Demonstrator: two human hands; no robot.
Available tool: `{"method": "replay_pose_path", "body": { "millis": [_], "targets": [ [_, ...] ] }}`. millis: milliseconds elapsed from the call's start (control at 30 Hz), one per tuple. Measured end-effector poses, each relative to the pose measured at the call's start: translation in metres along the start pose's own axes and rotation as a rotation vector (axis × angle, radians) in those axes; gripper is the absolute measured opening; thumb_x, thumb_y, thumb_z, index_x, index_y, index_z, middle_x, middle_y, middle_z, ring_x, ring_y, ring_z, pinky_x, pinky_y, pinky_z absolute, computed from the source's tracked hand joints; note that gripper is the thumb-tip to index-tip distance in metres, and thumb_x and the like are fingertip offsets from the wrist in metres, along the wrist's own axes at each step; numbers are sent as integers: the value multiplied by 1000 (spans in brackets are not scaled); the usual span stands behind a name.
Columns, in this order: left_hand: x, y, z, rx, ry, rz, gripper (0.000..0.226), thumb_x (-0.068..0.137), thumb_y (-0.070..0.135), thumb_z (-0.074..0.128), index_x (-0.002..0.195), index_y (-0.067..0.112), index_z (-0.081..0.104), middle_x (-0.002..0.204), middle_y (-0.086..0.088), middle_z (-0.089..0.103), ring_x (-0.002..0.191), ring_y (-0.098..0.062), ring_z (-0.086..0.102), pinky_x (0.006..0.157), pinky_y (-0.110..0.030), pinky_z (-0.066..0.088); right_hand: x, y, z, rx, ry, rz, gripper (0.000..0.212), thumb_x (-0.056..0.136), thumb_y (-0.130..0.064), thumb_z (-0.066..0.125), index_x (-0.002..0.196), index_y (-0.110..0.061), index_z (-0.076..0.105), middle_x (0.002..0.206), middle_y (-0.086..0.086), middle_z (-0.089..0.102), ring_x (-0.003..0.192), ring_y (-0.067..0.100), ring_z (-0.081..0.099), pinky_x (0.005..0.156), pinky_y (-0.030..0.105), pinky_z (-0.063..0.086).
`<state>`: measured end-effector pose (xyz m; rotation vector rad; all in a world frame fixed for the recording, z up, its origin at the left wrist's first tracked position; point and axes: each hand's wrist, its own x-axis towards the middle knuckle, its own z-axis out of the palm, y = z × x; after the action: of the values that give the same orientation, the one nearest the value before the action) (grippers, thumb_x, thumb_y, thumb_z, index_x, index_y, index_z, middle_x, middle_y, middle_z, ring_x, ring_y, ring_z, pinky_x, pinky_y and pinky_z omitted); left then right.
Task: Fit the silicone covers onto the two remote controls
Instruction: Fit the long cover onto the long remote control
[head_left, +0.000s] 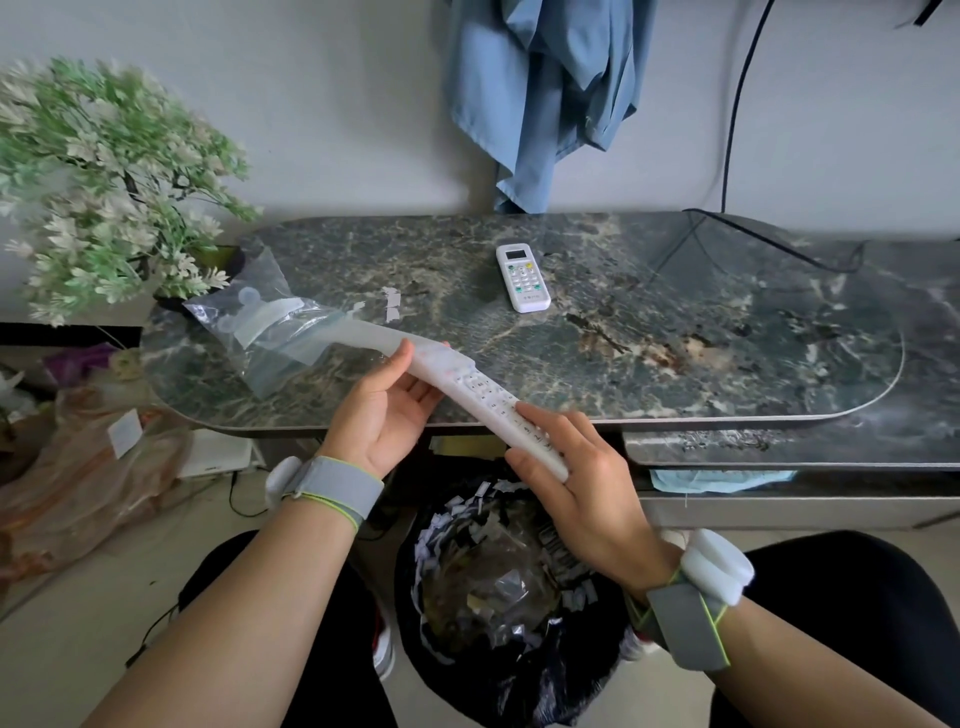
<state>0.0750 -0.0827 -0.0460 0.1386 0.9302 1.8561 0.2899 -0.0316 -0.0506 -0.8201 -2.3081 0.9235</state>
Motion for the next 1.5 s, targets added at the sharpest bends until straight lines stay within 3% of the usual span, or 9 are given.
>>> {"method": "replay_pose_path", "body": {
  "millis": [167,300,533,667,833,967,1100,1300,1500],
  "targets": [
    [0,-1,0,63,-78,18,63,63,36,83,113,4,61,114,-15,69,113,-27,63,99,-35,49,-1,-3,1,27,-8,6,45,93,-48,52,134,-29,50,103,-14,51,78,-5,50,68,9,37],
    [-1,-7,2,136,-87,8,77,51,42,90,113,5,61,113,-15,69,106,-23,66,93,-31,53,-2,-2,0,25,19,17,45,92,-48,52,132,-28,52,99,-13,51,75,2,48,65,18,38],
    [-7,-15,7,211,-122,-13,59,58,38,86,104,8,65,113,-17,68,105,-26,65,93,-34,51,-1,-1,1,24,33,24,45,91,-47,52,131,-26,54,100,-9,55,78,8,50,66,25,42],
    [-11,-20,11,247,-114,-24,39,74,29,69,104,5,62,102,-12,72,99,-26,65,87,-32,54,-1,-1,1,20,27,33,46,91,-49,51,132,-28,52,96,-9,52,76,7,51,65,24,42],
    [-12,-16,8,263,-145,-69,74,55,36,89,112,-1,60,106,-16,70,99,-26,67,84,-32,56,0,-3,0,19,6,30,43,92,-47,54,132,-30,52,96,-10,52,77,4,52,66,25,43],
    [-9,-2,3,121,-131,-46,83,61,38,85,125,-2,51,126,-24,60,119,-34,58,103,-42,46,3,-6,-1,60,-19,25,45,92,-49,54,133,-31,51,97,-11,54,79,6,54,66,25,45],
    [-4,14,-6,43,-138,23,79,57,32,89,121,2,53,123,-21,63,119,-31,59,94,-38,52,2,-6,-6,171,-86,156,62,85,-58,57,137,-28,44,109,-10,60,91,9,60,75,21,50],
    [-5,5,-1,113,-152,29,69,56,33,89,111,3,61,119,-19,66,116,-30,61,94,-36,53,2,-6,-4,278,-165,281,41,83,-49,67,111,-19,59,81,-1,64,58,3,54,50,21,43],
    [-10,-5,6,177,-211,10,73,57,33,88,114,-1,59,119,-19,66,116,-31,61,96,-35,52,-1,-6,-1,273,-140,294,45,84,-50,65,114,-19,57,80,-2,63,58,2,54,49,19,43]
  ]
}}
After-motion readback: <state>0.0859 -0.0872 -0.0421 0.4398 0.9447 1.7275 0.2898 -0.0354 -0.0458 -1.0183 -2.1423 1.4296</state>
